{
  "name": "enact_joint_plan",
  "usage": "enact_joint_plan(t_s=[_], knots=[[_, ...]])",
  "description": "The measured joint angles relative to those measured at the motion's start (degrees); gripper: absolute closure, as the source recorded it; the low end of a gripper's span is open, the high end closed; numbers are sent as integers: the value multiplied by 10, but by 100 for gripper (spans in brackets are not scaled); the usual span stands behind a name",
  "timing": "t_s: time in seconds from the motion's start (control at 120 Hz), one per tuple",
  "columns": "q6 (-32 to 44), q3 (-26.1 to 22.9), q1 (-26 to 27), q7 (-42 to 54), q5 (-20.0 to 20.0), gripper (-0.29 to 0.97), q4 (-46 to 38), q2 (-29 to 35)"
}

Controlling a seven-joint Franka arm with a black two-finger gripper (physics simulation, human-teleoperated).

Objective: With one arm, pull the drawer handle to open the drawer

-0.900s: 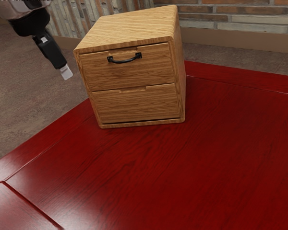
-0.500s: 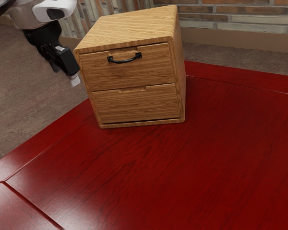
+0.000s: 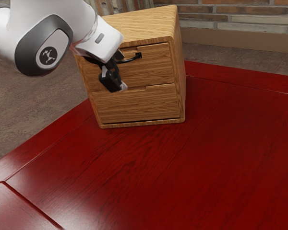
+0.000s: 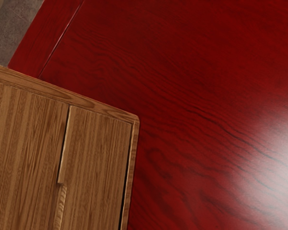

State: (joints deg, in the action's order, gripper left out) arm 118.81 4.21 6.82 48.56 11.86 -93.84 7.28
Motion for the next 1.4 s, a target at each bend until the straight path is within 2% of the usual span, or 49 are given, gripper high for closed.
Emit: enact_joint_plan(t_s=[0.2, 0.325, 0.475, 0.6, 0.717, 0.842, 0.942, 1.042, 1.4], knots=[[62, 28, -11, 91, 3, 0, 36, -57], [76, 58, 4, 129, 4, 0, 46, -70], [86, 81, 5, 155, 25, 0, 57, -103], [91, 90, -24, 171, 31, 0, 81, -140], [94, 89, -32, 184, 31, 0, 83, -142], [96, 85, -21, 195, 23, 0, 86, -142], [98, 86, -35, 190, -13, 0, 104, -156], [104, 87, -40, 175, -30, 0, 108, -173], [113, 86, -57, 132, -46, 0, 150, -215]])
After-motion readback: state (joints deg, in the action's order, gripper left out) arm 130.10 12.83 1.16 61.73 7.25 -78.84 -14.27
